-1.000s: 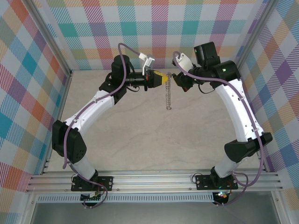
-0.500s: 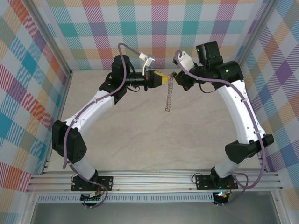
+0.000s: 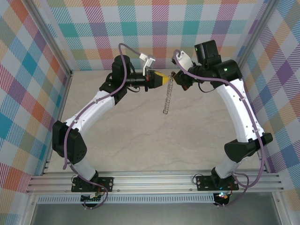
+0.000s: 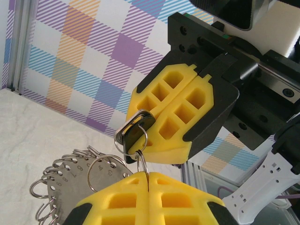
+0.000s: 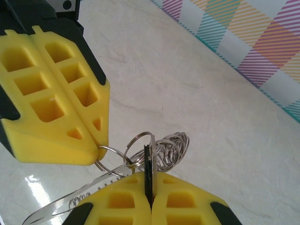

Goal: Put the keys on the keyring

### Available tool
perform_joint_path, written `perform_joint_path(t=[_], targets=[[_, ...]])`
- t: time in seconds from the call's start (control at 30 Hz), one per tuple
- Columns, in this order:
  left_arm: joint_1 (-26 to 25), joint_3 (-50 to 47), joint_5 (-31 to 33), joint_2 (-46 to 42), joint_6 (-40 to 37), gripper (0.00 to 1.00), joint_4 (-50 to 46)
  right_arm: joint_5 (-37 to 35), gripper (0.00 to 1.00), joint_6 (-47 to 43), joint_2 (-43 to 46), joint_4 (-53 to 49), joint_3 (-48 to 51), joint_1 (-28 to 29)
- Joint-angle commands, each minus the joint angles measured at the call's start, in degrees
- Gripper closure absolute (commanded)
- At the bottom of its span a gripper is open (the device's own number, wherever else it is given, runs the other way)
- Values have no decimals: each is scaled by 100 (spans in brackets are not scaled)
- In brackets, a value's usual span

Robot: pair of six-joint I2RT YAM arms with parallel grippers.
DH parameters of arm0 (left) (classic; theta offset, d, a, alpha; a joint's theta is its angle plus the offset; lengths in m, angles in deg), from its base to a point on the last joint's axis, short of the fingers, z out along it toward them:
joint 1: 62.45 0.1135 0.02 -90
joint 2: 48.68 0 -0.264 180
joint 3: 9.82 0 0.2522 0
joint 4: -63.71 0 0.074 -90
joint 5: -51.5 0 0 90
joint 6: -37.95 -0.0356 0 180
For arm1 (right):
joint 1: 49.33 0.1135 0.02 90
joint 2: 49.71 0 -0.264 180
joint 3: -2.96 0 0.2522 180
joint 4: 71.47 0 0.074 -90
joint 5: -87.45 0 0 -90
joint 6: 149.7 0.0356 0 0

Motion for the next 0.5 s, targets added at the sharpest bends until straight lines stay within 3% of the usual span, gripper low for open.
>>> perform_joint_path(t=[0.0, 0.27, 0.47], targets=[[-46, 108, -9, 14, -84, 99, -42, -202, 100, 45, -63, 90, -110, 20], [-17, -156, 421, -154, -22, 61, 8, -327, 100, 178, -76, 219, 181, 12], [119, -579, 850, -429, 123, 50, 177, -378, 100, 300, -5, 453, 511, 12]])
